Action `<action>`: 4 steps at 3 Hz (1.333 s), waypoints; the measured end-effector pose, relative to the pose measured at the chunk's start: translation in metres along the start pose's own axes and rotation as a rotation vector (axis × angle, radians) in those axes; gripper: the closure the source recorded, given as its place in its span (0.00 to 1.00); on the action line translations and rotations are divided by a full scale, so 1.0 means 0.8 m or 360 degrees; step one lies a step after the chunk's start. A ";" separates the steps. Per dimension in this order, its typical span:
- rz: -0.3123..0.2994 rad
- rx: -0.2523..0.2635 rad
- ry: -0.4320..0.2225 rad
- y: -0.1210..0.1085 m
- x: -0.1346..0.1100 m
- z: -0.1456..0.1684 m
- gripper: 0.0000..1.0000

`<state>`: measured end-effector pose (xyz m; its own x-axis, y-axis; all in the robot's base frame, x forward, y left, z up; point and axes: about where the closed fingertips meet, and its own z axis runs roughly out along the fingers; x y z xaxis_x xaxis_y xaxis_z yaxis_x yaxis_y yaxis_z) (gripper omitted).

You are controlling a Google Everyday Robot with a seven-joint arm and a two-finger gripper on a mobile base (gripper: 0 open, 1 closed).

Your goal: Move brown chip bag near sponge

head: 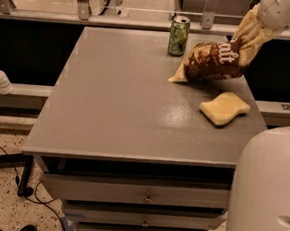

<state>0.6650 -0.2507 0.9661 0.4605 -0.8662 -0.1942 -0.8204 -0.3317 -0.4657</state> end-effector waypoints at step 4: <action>0.0107 0.0006 0.0047 0.031 0.017 -0.040 0.00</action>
Offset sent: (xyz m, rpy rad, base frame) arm -0.0799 -0.0592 0.0099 -0.0681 0.3396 0.0509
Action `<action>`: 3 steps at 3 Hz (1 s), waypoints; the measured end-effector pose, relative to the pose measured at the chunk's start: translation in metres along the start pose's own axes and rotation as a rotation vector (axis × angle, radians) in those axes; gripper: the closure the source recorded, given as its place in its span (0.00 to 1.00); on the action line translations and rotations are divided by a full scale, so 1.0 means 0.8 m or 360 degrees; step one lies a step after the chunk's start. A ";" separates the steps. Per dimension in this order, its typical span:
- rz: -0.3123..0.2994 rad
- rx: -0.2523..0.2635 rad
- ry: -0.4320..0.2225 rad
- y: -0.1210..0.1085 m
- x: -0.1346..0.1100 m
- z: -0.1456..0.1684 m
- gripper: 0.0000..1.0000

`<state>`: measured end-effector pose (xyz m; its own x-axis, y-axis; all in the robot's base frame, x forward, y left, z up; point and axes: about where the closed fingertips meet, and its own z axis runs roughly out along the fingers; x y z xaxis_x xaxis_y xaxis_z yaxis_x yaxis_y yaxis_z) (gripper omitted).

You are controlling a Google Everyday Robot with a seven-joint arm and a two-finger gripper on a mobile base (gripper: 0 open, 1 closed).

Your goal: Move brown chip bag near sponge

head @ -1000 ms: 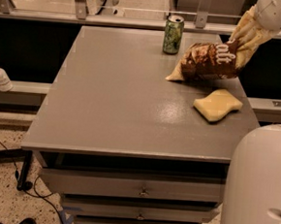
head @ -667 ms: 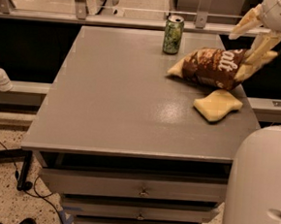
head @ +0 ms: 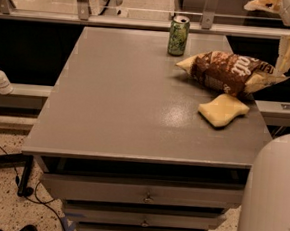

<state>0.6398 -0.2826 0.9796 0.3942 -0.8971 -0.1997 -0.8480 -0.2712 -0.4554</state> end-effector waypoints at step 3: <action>0.0224 0.0714 0.0011 0.008 -0.113 -0.191 0.00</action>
Offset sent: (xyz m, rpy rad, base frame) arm -0.1654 0.1017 0.0683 0.2322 -0.3822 -0.2149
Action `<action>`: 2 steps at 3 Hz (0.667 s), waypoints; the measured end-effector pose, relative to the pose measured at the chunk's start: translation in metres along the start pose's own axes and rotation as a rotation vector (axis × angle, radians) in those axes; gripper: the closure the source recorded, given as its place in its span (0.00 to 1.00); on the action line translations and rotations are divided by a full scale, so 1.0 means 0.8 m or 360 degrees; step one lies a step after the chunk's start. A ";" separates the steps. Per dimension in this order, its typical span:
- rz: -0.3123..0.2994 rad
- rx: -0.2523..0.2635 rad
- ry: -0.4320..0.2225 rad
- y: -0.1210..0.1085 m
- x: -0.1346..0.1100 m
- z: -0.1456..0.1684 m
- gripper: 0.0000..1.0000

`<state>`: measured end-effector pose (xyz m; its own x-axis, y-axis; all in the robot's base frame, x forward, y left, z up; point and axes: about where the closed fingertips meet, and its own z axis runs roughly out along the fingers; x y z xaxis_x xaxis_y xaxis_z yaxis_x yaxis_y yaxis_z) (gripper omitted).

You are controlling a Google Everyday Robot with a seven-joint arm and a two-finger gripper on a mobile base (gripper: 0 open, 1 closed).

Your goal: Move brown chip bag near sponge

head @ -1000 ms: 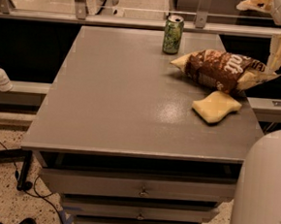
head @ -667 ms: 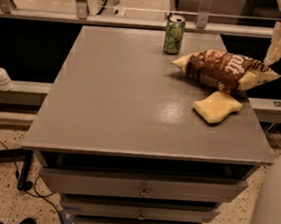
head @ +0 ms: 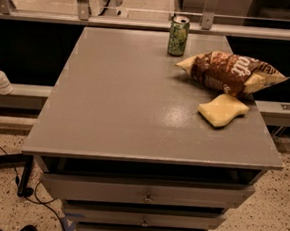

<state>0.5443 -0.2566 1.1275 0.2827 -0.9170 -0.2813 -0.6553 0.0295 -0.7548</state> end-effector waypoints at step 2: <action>-0.0013 0.0138 0.0037 0.003 -0.032 -0.047 0.00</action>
Offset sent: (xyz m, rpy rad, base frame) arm -0.0342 0.0088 0.0273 0.0071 -0.0803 -0.0353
